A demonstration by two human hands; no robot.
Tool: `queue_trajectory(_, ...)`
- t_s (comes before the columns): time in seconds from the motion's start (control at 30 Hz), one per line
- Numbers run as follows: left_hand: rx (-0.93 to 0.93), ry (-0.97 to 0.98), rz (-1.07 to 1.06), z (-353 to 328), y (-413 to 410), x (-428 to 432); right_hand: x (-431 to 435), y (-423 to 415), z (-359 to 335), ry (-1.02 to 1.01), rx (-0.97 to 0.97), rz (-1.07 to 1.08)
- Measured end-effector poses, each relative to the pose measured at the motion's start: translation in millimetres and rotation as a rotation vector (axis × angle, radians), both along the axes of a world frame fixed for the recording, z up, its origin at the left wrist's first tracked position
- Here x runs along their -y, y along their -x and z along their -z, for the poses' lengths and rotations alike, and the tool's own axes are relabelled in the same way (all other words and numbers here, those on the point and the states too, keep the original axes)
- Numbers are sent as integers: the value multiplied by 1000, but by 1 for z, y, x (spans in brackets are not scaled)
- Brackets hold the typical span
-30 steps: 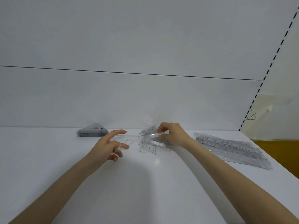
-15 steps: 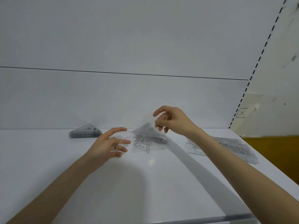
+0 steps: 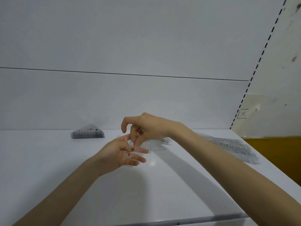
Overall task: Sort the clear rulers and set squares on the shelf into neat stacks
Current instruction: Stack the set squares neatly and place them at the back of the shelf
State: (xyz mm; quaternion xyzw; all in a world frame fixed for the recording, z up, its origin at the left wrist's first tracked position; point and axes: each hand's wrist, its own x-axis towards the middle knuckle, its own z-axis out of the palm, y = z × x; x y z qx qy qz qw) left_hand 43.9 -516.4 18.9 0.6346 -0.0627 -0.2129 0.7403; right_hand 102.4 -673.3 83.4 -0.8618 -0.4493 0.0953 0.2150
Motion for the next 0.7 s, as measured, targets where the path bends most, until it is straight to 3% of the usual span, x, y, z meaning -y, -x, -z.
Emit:
queue_trajectory(0.37,-74,164,-38,5,-5,-11,-15,-2,37,-128,229,-94)
queue_trajectory(0.53,-25,59,-11,13,-9,-9,-14,-4,53,-160,558,-62)
queue_trajectory(0.7,-26,47,-38,14,-10,-16,23,-17,60,-396,344,207)
